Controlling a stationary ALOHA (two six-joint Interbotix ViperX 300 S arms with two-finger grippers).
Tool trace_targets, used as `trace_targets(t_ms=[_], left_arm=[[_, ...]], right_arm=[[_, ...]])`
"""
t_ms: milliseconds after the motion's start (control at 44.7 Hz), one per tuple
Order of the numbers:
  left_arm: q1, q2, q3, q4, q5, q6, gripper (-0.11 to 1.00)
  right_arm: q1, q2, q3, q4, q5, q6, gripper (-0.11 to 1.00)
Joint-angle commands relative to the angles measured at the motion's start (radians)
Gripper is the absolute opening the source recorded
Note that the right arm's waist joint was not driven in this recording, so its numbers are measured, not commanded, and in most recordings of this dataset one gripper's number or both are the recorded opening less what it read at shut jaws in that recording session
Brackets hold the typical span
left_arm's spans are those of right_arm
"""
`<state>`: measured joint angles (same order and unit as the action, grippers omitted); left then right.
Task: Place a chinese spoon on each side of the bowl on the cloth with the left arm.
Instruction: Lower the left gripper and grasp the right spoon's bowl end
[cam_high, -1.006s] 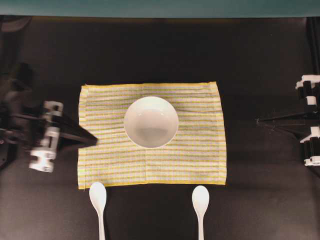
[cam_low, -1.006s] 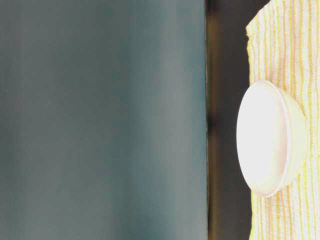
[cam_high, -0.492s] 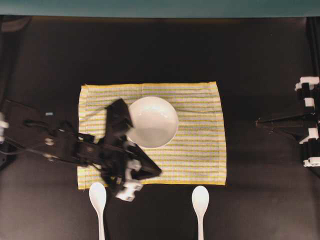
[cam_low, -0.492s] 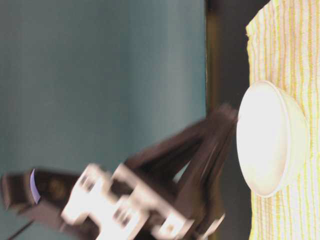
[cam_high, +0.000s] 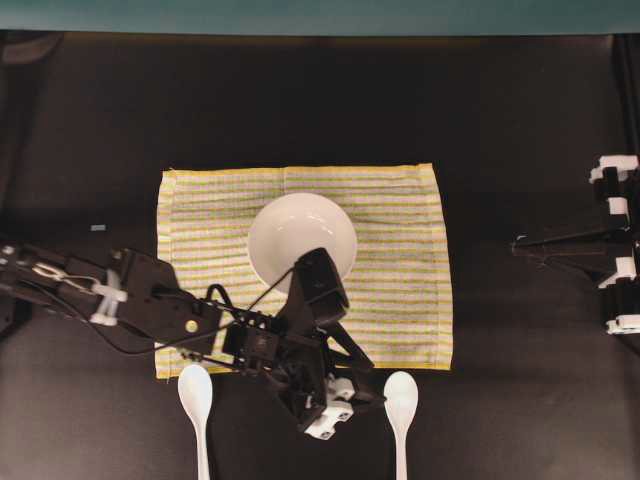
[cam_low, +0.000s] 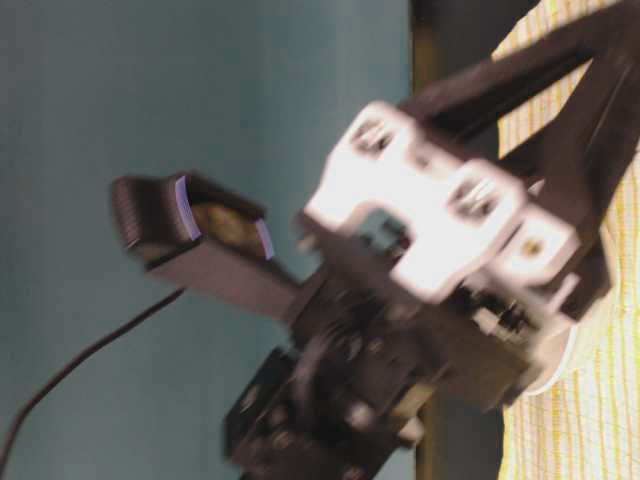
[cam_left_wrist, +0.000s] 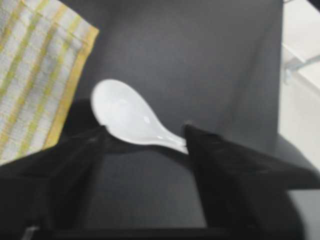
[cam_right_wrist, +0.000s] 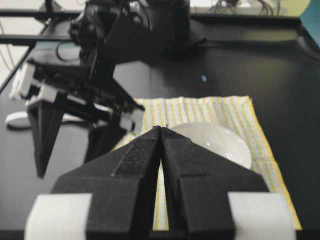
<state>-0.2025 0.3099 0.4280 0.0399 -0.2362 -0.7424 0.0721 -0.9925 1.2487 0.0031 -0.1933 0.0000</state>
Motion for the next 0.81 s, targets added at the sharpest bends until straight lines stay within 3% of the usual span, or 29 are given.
trace_targets(t_ms=[0,112,291,783], left_arm=[[0.003,0.031,-0.038,0.003,-0.012,0.003,0.69],[0.014,0.077,-0.071,0.003,-0.012,0.017,0.81],[0.034,0.126,-0.115,0.003,-0.003,0.063,0.79],[0.014,0.175,-0.181,0.003,0.087,0.064,0.78]], right_arm=[[0.0,0.005,-0.008,0.002,-0.011,0.005,0.01],[0.0,0.005,-0.006,0.002,-0.011,0.005,0.01],[0.0,0.005,-0.002,0.002,-0.006,0.005,0.01],[0.0,0.005,0.003,0.002,-0.009,0.005,0.01]])
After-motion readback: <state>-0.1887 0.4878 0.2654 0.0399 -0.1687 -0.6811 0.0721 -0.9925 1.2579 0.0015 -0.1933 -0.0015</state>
